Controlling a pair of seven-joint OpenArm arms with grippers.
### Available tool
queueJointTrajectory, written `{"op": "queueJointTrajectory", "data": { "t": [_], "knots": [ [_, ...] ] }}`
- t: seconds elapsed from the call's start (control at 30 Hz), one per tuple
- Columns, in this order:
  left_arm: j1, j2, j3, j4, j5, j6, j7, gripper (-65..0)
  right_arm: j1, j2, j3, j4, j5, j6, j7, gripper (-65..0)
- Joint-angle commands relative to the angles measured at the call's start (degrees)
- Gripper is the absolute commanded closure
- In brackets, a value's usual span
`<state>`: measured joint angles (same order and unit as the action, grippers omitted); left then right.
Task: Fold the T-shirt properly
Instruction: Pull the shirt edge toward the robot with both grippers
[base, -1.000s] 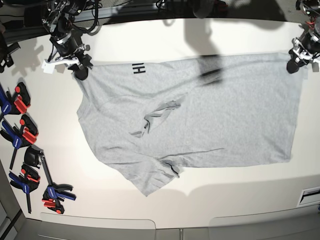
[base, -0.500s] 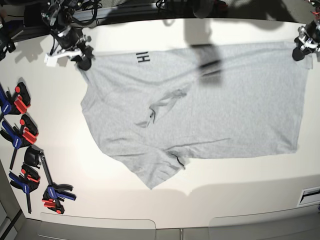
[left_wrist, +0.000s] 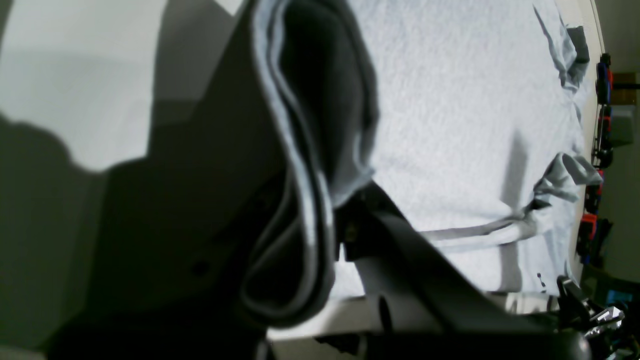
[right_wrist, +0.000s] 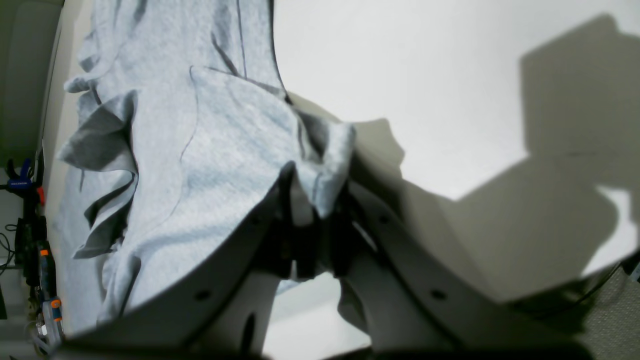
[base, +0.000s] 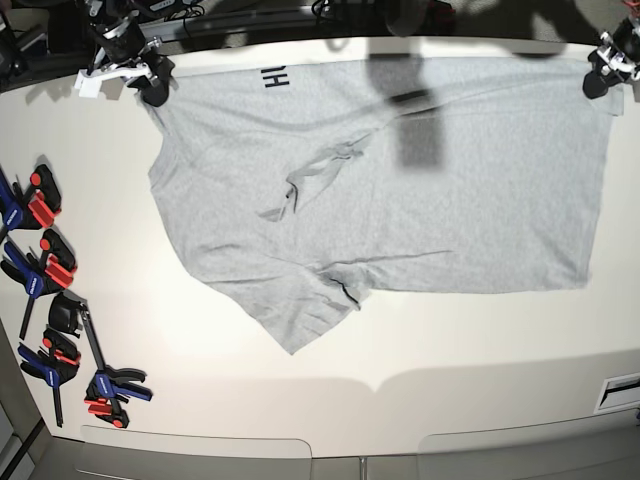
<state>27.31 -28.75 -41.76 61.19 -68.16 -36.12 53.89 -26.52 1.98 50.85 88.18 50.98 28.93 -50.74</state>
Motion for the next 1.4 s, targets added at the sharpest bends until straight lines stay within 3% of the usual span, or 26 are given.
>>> {"op": "queueJointTrajectory", "data": {
  "t": [0.0,1.3,1.37],
  "knots": [
    [1.3,-0.8,-0.2,0.0,3.0,0.8,1.8,0.0,-0.3,0.7,0.6,1.1,0.4,0.3,0.5,0.0],
    [1.2,-0.7,-0.2,0.0,3.1,0.4,1.4,0.0,-4.0,-0.1,0.6,3.7,1.6,0.3,-0.8,0.0],
    [1.2,-0.7,-0.2,0.0,3.1,0.4,1.4,-5.9,-4.0,-0.1,0.6,3.7,1.6,0.3,-0.7,-10.3]
  ]
}}
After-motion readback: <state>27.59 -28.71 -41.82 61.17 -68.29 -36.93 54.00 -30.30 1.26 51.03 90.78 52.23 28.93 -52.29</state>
